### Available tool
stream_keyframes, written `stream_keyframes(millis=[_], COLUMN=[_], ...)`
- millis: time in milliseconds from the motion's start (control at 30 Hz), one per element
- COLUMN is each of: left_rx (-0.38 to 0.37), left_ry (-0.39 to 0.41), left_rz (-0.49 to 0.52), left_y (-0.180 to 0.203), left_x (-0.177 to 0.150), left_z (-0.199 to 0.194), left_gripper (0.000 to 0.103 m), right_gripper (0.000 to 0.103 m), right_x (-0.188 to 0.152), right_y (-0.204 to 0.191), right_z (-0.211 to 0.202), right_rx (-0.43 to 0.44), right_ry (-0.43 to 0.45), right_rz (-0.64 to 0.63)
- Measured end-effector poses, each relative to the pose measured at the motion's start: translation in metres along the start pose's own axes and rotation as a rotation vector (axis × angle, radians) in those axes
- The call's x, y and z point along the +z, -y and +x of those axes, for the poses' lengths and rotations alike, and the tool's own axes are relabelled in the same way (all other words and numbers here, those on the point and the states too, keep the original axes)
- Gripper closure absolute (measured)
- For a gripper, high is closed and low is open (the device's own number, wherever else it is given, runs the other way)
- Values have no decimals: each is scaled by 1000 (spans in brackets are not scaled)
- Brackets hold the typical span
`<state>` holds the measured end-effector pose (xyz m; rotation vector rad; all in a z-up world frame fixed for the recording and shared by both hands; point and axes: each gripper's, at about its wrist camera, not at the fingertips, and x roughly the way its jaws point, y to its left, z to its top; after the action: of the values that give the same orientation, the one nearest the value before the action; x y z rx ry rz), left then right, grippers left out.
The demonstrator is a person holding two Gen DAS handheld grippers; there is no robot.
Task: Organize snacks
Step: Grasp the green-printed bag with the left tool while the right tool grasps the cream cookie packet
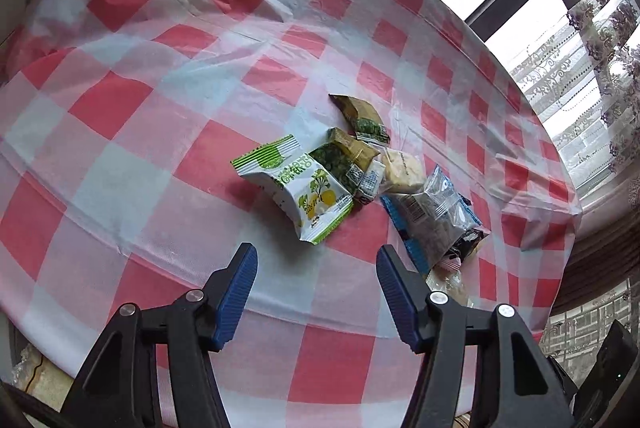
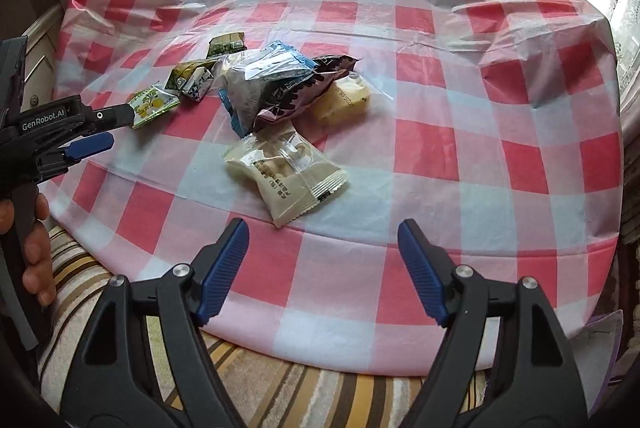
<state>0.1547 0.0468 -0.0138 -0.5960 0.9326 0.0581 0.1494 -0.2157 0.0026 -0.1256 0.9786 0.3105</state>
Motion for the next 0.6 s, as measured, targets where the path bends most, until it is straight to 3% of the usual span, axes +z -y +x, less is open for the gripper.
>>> stream_keyframes(millis=[333,600], left_rx=[28,125], left_ry=[-12,34], left_rz=[-1,160], left_y=[-4,19], left_x=[27,36], left_z=[32,49], left_gripper=[46,55], right_gripper=[22,20], right_x=[30,37], right_y=[-21,-22], right_z=[44,69], right_rx=[22,37], right_ry=[-36,-81], right_rz=[-93,-104])
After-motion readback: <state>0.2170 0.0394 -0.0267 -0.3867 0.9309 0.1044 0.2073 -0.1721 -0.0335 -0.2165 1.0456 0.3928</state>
